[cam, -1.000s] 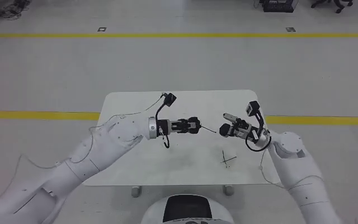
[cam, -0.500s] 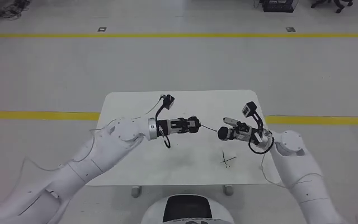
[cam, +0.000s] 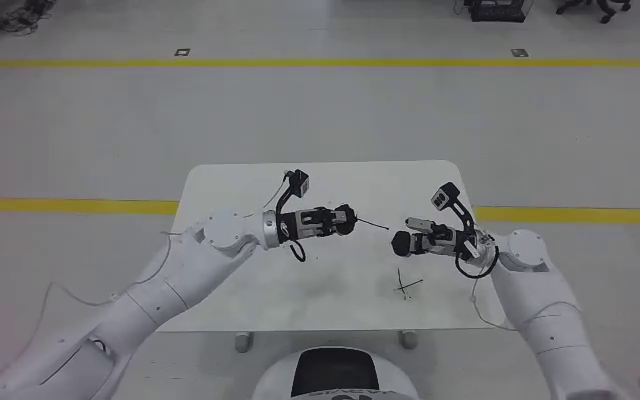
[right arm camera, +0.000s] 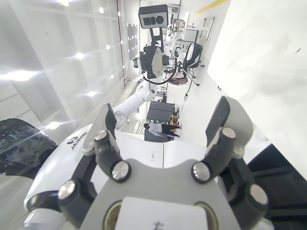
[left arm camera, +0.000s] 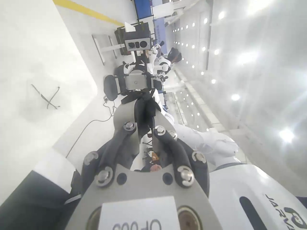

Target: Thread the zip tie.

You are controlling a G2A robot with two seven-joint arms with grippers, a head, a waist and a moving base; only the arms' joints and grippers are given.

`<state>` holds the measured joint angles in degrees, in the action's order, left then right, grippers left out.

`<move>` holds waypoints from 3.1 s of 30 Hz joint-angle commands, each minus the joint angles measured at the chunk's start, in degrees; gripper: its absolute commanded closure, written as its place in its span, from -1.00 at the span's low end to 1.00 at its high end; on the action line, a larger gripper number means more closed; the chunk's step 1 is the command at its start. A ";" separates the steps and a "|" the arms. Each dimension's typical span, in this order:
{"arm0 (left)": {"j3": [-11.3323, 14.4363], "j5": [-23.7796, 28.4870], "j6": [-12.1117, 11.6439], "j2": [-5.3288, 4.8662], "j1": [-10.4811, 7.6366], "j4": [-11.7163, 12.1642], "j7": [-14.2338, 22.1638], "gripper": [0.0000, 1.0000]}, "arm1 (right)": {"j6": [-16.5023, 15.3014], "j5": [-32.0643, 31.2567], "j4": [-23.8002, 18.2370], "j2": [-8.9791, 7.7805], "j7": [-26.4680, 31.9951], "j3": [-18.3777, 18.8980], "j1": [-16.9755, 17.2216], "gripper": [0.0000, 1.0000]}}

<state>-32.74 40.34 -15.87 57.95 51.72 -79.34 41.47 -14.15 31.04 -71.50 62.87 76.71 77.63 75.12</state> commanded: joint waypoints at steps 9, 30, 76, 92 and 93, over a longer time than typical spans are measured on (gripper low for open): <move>-0.33 6.29 5.69 1.09 2.15 0.30 1.48 1.00 | -1.96 4.18 4.39 0.24 2.77 -1.29 -2.73 -0.76; -1.40 6.69 6.11 3.61 2.69 3.32 0.93 1.00 | -5.02 4.48 4.02 -0.57 2.88 -2.20 -2.58 0.24; -5.61 3.53 7.65 5.99 5.07 4.40 2.13 1.00 | -5.05 2.80 -3.76 -1.32 -2.86 -2.58 2.60 0.68; -6.95 2.57 8.41 6.44 5.80 4.36 3.38 1.00 | -4.77 3.81 -4.24 -1.63 -4.40 -2.15 3.46 0.28; -6.99 2.47 8.46 6.47 5.83 4.37 3.47 1.00 | -4.79 3.90 -4.17 -1.63 -4.51 -2.15 3.45 0.28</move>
<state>-39.70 42.89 -7.45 64.39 57.53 -74.98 44.86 -18.92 34.88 -75.73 61.24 72.27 75.48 78.59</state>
